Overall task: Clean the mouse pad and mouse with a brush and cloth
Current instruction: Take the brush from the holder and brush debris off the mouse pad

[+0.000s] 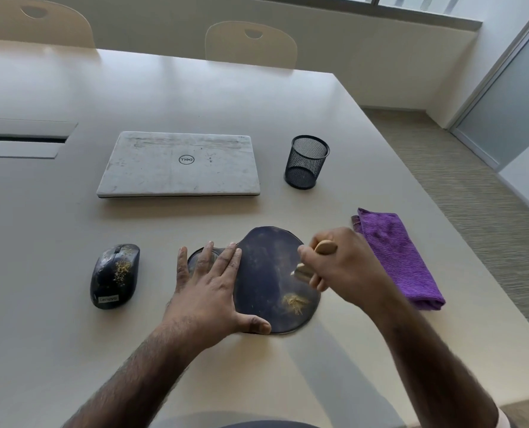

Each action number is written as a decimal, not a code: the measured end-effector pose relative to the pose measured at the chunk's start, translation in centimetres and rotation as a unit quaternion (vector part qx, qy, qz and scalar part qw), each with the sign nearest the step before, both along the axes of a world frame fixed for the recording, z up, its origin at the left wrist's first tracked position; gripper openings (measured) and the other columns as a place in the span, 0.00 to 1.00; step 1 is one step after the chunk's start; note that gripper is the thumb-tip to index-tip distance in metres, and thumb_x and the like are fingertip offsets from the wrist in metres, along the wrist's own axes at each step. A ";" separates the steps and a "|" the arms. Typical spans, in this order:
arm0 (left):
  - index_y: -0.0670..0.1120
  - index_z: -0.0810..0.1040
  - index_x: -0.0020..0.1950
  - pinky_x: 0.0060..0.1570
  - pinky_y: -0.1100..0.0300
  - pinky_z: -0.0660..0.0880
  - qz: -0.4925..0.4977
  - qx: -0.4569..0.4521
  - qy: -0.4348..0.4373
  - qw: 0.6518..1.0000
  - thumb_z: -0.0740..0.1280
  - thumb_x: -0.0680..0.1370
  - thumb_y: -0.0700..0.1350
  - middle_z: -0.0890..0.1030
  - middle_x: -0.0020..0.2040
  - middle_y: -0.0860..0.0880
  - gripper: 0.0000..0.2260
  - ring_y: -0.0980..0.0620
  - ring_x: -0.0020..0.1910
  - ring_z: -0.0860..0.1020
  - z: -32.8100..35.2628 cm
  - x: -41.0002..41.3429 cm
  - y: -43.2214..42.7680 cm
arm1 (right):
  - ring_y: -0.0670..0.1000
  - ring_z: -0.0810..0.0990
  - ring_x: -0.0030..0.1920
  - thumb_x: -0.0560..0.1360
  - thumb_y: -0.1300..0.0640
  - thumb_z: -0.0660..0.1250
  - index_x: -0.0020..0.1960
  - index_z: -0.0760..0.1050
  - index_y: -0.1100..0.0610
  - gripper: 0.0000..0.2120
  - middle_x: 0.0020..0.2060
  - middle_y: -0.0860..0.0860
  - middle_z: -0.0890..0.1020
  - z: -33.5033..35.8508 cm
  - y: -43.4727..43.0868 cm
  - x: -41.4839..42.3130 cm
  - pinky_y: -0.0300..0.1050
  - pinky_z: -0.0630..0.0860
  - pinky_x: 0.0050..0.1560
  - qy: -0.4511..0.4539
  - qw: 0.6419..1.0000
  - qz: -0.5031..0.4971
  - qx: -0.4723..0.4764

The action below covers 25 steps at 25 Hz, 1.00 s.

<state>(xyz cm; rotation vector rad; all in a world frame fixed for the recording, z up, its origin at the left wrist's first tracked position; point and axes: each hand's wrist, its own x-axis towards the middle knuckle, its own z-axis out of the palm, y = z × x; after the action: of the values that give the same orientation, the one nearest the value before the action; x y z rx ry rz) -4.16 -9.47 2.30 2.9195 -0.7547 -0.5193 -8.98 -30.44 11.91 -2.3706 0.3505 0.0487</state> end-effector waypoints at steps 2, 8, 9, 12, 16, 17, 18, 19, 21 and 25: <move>0.51 0.31 0.81 0.72 0.36 0.25 -0.001 0.000 -0.001 1.000 0.52 0.63 0.85 0.32 0.82 0.55 0.61 0.48 0.78 0.26 0.1 0.0 0.0 | 0.50 0.84 0.27 0.79 0.58 0.69 0.38 0.80 0.60 0.11 0.26 0.53 0.83 -0.4 0.0 -0.2 0.46 0.85 0.33 0.022 1.000 0.005 0.000; 0.51 0.32 0.82 0.71 0.36 0.24 -0.005 -0.001 -0.003 1.000 0.51 0.63 0.85 0.33 0.82 0.54 0.61 0.47 0.78 0.26 -0.2 0.1 0.0 | 0.52 0.84 0.27 0.78 0.59 0.71 0.36 0.80 0.59 0.12 0.27 0.57 0.84 0.0 -0.3 0.0 0.48 0.84 0.34 0.026 0.999 0.024 0.026; 0.51 0.32 0.82 0.71 0.35 0.24 -0.003 -0.002 -0.004 1.000 0.52 0.63 0.85 0.33 0.82 0.54 0.61 0.47 0.78 0.26 -0.2 0.1 0.1 | 0.51 0.84 0.27 0.77 0.59 0.71 0.36 0.80 0.59 0.11 0.28 0.57 0.84 0.0 -0.3 0.3 0.50 0.85 0.35 0.006 0.999 0.014 0.032; 0.51 0.32 0.82 0.71 0.35 0.25 0.000 -0.006 -0.006 1.000 0.53 0.63 0.85 0.33 0.82 0.54 0.61 0.47 0.78 0.26 -0.2 0.0 0.1 | 0.52 0.86 0.30 0.76 0.58 0.72 0.38 0.81 0.60 0.09 0.30 0.56 0.85 -0.8 0.5 0.4 0.56 0.86 0.39 0.024 0.999 0.042 0.000; 0.51 0.32 0.82 0.72 0.35 0.25 0.002 -0.003 -0.007 1.000 0.52 0.63 0.85 0.33 0.82 0.55 0.61 0.48 0.78 0.26 -0.2 0.0 0.0 | 0.51 0.85 0.29 0.75 0.59 0.71 0.37 0.81 0.62 0.09 0.29 0.56 0.85 -0.2 0.5 -0.2 0.57 0.86 0.37 0.088 0.991 0.098 -0.014; 0.51 0.32 0.82 0.72 0.35 0.25 0.002 -0.004 -0.006 1.000 0.53 0.63 0.85 0.33 0.82 0.55 0.61 0.48 0.78 0.26 -0.2 0.0 0.0 | 0.50 0.85 0.28 0.76 0.59 0.72 0.37 0.80 0.61 0.10 0.29 0.56 0.85 0.0 0.4 -0.1 0.54 0.86 0.36 0.065 0.993 0.096 -0.013; 0.51 0.32 0.82 0.71 0.36 0.24 0.003 -0.005 -0.005 1.000 0.53 0.63 0.85 0.33 0.82 0.55 0.61 0.48 0.78 0.26 -0.1 0.0 0.0 | 0.49 0.85 0.28 0.76 0.59 0.72 0.37 0.80 0.59 0.10 0.28 0.56 0.84 0.2 0.4 0.1 0.50 0.85 0.35 0.033 0.996 0.088 -0.009; 0.51 0.32 0.82 0.71 0.36 0.24 0.003 -0.005 -0.004 1.000 0.53 0.63 0.84 0.33 0.82 0.55 0.61 0.48 0.78 0.26 -0.1 0.0 0.0 | 0.48 0.85 0.28 0.77 0.58 0.72 0.37 0.81 0.58 0.10 0.28 0.54 0.85 0.2 0.4 0.4 0.46 0.84 0.34 0.005 0.997 0.080 -0.001; 0.51 0.32 0.82 0.71 0.36 0.24 0.003 -0.006 -0.005 1.000 0.53 0.63 0.84 0.33 0.82 0.55 0.60 0.48 0.78 0.26 0.0 0.0 0.0 | 0.46 0.84 0.29 0.78 0.58 0.72 0.38 0.81 0.56 0.09 0.28 0.51 0.84 -0.1 0.7 0.6 0.43 0.84 0.35 -0.008 0.997 0.078 0.010; 0.51 0.32 0.82 0.71 0.36 0.24 0.005 -0.006 -0.009 1.000 0.52 0.62 0.85 0.33 0.82 0.55 0.61 0.48 0.78 0.27 -0.2 0.0 0.0 | 0.50 0.86 0.31 0.76 0.59 0.72 0.36 0.81 0.57 0.09 0.30 0.53 0.85 -0.7 0.8 -0.8 0.50 0.86 0.36 0.082 0.987 0.135 -0.021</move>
<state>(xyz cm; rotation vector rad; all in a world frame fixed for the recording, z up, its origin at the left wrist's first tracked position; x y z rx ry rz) -4.20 -9.45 2.08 2.9201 -0.7415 -0.4866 -9.79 -29.63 11.19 -2.4468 0.1054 0.3685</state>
